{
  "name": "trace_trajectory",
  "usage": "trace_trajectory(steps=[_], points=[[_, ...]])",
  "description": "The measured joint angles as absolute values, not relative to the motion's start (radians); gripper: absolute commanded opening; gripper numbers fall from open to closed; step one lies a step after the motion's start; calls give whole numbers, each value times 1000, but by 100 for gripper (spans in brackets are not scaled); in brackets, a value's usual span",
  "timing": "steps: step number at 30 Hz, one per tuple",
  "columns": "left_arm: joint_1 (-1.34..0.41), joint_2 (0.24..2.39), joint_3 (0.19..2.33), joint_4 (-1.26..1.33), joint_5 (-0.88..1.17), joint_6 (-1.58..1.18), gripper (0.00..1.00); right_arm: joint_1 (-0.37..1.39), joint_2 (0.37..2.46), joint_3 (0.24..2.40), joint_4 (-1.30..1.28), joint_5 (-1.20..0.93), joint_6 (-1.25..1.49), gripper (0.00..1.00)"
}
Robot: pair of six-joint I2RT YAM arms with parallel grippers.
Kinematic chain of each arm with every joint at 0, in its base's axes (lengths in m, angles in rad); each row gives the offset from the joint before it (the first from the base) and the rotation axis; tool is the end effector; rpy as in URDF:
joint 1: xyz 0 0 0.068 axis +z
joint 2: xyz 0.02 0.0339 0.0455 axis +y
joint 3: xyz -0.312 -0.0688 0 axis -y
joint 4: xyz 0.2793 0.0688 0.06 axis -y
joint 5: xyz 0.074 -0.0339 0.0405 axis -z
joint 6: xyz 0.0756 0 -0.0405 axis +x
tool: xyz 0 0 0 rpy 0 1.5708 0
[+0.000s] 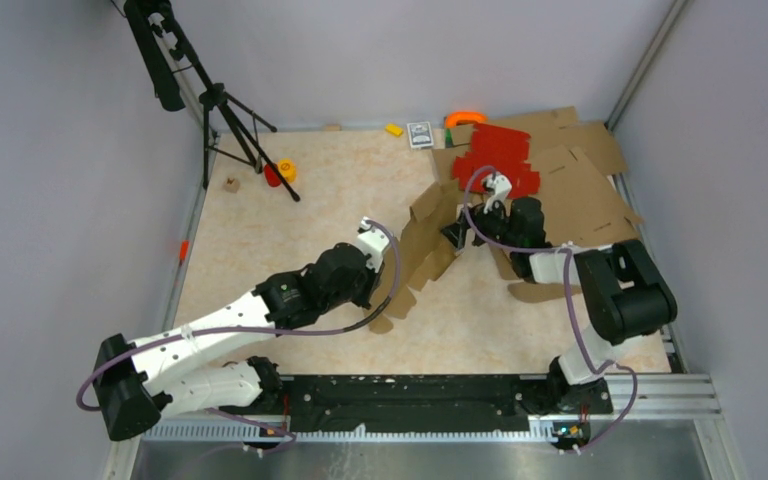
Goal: Fold the paper box
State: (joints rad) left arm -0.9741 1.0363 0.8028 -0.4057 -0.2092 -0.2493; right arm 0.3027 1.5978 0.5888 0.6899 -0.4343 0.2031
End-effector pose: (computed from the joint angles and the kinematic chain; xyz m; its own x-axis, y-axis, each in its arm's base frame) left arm 0.1621 -0.2107 0.2875 -0.5014 0.3086 -0.8083 0.6107 0.7880 -0.0780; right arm 0.3374 0.1387 0.1762 -0.4248 0.0590 -0.9034 -0.5780 0.7503 0.3208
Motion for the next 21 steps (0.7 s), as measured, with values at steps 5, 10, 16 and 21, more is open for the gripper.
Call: trace_trajectory(steps=[5,10,16,21], points=[[-974,1036,803,-414,-209,-235,1,247,1726,710,741,-591,191,92],[-974,1036,803,-419,-210,-233,1,227,1778,804,746,-748,165,72],[-968,1034,803,-420,-223,-232,0,225,1811,851,756,-879,179,40],[-945,1037,803,-422,-252,-233,0,257,1787,829,736,-876,175,6]])
